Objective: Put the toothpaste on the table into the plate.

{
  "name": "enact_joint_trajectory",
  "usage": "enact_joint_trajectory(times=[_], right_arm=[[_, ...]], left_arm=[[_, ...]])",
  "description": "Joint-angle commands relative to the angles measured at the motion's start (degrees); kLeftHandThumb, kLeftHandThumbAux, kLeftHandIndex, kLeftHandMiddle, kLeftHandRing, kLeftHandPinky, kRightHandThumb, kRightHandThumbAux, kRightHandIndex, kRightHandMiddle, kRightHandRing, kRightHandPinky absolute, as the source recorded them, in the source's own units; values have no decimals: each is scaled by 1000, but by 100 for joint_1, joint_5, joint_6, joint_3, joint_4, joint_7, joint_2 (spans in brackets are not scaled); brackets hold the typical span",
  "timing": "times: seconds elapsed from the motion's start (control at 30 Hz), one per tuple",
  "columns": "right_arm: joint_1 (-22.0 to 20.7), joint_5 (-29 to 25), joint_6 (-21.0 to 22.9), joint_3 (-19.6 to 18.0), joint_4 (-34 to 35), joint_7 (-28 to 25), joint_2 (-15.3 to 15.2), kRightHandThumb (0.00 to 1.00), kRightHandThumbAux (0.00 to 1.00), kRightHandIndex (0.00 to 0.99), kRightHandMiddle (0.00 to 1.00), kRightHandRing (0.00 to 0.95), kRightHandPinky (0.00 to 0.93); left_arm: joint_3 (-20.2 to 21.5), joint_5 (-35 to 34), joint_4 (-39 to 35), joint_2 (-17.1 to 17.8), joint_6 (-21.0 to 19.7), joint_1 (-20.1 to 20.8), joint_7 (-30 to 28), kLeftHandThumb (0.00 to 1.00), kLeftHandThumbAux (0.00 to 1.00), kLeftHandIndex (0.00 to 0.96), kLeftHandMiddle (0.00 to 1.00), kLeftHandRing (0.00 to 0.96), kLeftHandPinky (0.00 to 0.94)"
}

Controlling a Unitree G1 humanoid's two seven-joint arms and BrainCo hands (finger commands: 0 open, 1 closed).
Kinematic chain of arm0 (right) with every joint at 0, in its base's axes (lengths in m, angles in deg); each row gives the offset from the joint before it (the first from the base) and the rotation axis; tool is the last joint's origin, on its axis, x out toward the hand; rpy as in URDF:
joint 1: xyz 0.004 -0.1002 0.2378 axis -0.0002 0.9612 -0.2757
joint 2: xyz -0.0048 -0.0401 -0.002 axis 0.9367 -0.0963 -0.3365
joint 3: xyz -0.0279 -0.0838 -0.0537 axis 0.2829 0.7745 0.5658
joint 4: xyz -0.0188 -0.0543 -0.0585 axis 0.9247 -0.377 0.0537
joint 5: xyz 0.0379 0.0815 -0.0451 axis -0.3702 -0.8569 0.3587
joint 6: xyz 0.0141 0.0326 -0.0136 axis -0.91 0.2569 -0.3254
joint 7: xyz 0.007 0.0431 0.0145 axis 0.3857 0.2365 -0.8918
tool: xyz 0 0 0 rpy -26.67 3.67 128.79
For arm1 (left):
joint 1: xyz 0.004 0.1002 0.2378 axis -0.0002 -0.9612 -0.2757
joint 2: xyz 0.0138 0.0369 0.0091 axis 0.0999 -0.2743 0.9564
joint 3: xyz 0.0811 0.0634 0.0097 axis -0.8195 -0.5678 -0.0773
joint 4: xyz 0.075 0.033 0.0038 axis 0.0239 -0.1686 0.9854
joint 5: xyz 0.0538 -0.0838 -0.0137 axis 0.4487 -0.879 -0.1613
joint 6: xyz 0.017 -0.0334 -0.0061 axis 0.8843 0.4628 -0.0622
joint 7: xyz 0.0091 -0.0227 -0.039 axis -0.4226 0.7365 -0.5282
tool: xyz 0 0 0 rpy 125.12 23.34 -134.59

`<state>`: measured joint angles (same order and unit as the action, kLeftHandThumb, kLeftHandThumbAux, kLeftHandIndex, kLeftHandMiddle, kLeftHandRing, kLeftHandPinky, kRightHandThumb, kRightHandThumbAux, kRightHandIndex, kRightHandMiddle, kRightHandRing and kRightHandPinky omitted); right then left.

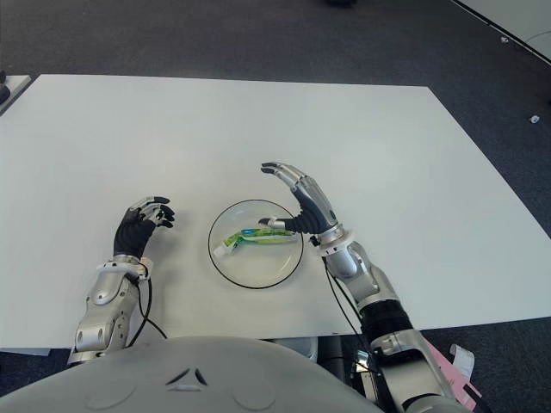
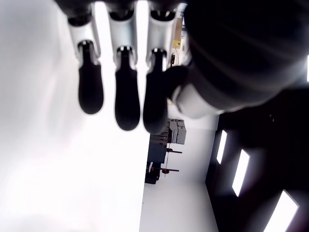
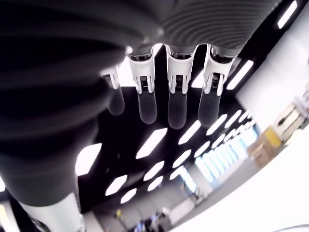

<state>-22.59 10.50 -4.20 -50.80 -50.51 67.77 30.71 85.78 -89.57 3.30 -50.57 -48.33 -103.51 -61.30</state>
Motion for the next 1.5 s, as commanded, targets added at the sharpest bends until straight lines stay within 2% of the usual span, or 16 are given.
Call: enact_joint_trajectory(times=[0.03, 0.2, 0.4, 0.43, 0.47, 0.57, 0.63, 0.8, 0.97, 1.1, 1.23, 1.5], right_arm=[[205, -179, 314, -299, -28, 237, 321, 95, 940, 303, 309, 311, 371], [314, -317, 433, -496, -194, 367, 561, 124, 988, 349, 352, 359, 409], [328, -707, 302, -808, -977, 598, 826, 240, 997, 400, 402, 413, 452], [336, -722, 295, -839, -1017, 633, 861, 405, 903, 408, 414, 422, 456], [335, -725, 280, -857, -1047, 653, 880, 512, 842, 412, 421, 428, 458], [337, -744, 250, -920, -1140, 722, 945, 639, 770, 419, 434, 438, 462], [365, -776, 308, -983, -1138, 807, 1038, 670, 751, 421, 447, 448, 468], [428, -1141, 577, -1132, -1057, 730, 1319, 698, 733, 427, 471, 456, 457], [482, -1348, 759, -1211, -979, 611, 1463, 704, 729, 429, 480, 455, 442], [519, -1418, 901, -1263, -938, 516, 1518, 705, 728, 430, 482, 457, 448], [356, -1651, 809, -1389, -1453, 297, 1433, 706, 729, 430, 485, 461, 464], [319, -1960, 907, -1451, -1603, -138, 1439, 707, 730, 431, 491, 462, 472]], left_arm=[[3, -41, 117, 50, 51, 40, -115, 705, 724, 430, 566, 572, 554], [11, -70, 167, 65, 105, 53, -134, 705, 724, 431, 568, 572, 550], [20, -50, 225, 64, 139, 72, -109, 705, 724, 431, 569, 570, 546], [18, -36, 223, 61, 137, 72, -92, 705, 724, 431, 569, 568, 544], [16, -27, 221, 60, 137, 71, -82, 705, 724, 431, 569, 567, 543], [6, -4, 203, 57, 127, 66, -62, 705, 724, 431, 568, 565, 544], [-4, -6, 200, 71, 133, 60, -91, 705, 724, 431, 569, 567, 549], [3, -20, 228, 64, 86, 101, -77, 705, 723, 431, 572, 571, 549], [5, -7, 229, 55, 109, 108, -54, 705, 723, 431, 571, 568, 546], [4, -12, 237, 65, 164, 106, -86, 704, 723, 431, 571, 570, 551], [9, -39, 244, 73, 170, 102, -115, 703, 723, 431, 569, 570, 550], [20, -60, 303, 89, 235, 118, -157, 703, 724, 431, 576, 576, 553]])
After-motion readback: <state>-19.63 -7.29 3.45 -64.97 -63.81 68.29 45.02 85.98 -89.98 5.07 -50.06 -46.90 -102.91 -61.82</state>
